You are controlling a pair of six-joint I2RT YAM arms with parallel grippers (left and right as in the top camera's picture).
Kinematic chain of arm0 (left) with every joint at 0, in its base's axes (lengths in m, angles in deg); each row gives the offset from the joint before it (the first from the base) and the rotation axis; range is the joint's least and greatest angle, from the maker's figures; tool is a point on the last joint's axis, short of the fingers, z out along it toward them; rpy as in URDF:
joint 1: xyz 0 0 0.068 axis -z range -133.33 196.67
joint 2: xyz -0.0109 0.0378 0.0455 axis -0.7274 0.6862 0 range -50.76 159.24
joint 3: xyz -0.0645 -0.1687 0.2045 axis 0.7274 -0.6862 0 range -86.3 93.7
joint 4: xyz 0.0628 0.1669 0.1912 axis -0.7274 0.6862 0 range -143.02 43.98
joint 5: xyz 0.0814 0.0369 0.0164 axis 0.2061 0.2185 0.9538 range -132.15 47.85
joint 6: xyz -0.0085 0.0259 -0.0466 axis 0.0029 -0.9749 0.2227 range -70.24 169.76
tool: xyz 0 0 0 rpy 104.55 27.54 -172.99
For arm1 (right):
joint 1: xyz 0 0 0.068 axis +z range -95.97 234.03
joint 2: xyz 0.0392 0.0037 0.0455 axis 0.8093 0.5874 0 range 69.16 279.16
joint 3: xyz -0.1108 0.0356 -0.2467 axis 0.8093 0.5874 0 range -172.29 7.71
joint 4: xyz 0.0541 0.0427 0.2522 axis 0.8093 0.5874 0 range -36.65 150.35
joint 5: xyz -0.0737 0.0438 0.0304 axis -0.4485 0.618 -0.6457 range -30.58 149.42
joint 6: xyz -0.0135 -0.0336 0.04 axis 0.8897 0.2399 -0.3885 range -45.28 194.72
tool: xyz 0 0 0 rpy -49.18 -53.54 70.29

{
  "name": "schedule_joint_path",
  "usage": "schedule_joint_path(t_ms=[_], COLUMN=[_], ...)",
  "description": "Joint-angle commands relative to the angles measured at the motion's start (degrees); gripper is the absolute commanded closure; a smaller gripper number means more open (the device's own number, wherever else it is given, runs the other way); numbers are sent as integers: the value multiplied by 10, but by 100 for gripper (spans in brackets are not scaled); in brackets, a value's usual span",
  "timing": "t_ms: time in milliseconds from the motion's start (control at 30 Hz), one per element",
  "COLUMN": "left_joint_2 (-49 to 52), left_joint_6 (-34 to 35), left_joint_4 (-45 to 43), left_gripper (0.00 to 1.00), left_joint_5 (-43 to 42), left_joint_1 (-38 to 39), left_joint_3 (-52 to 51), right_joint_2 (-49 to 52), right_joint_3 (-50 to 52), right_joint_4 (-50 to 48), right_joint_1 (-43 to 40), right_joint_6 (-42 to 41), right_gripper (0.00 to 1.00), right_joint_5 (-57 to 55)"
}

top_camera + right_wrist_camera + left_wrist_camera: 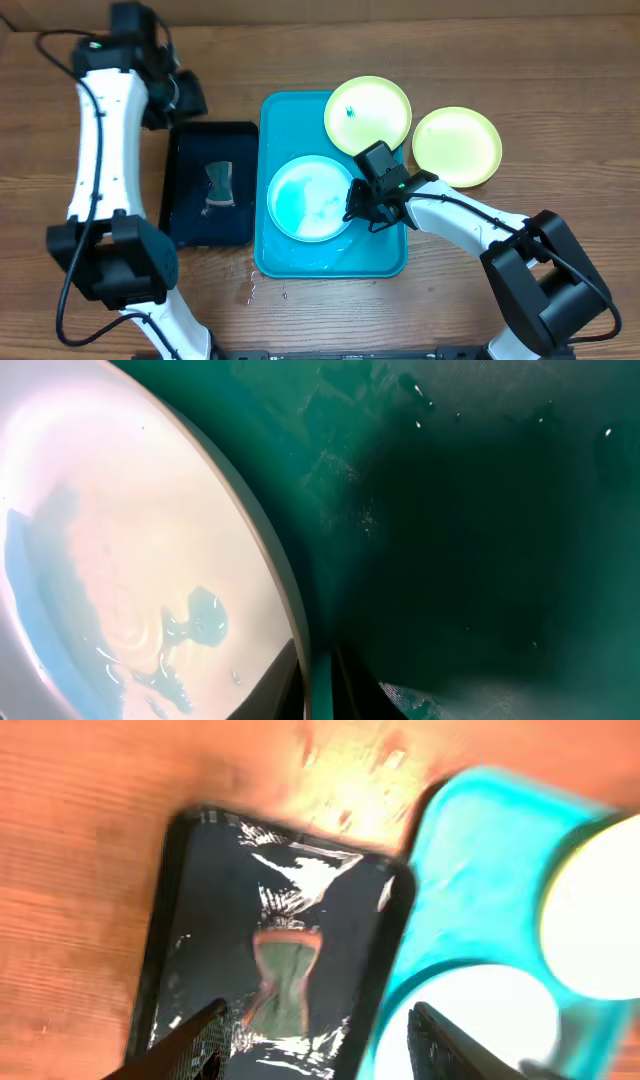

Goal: Clean dirty plates on tray and stack at the side
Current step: 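Carry the sponge with the left gripper to the black tray and release, then lift the light blue plate by its rim with the right gripper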

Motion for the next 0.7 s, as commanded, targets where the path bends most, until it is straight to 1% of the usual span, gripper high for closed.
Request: schedule_joint_path(t_ms=[0,67,100,133,167,267,533,600,667], left_joint_2=[-46,-62,-64,-65,-65,-63,-62,-61,-61], left_joint_6=[21,41,43,43,42,43,42,42,42], left_joint_4=[6,8,14,24,37,68,66,66,66], left_gripper=[38,35,30,21,0,0,0,0,0], left_joint_5=[-63,-59,-59,-56,-50,-32,-29,-29,-29], left_joint_1=[-48,-84,-98,-111,-123,-150,-153,-152,-152], left_joint_3=[44,44,44,44,43,33,23,23,23], right_joint_2=[-6,-6,-6,-6,-6,-6,-6,-6,-6], right_joint_3=[8,8,8,8,8,8,8,8,8], right_joint_4=[-1,-3,-6,-8,-11,-22,-46,-47,-48], right_joint_1=[0,0,0,0,0,0,0,0,0], right_joint_6=[1,1,1,1,1,1,1,1,2], right_gripper=[81,74,72,70,69,68,68,62,60], right_joint_5=[-16,-24,-28,-33,-40,-63,-79,-78,-79])
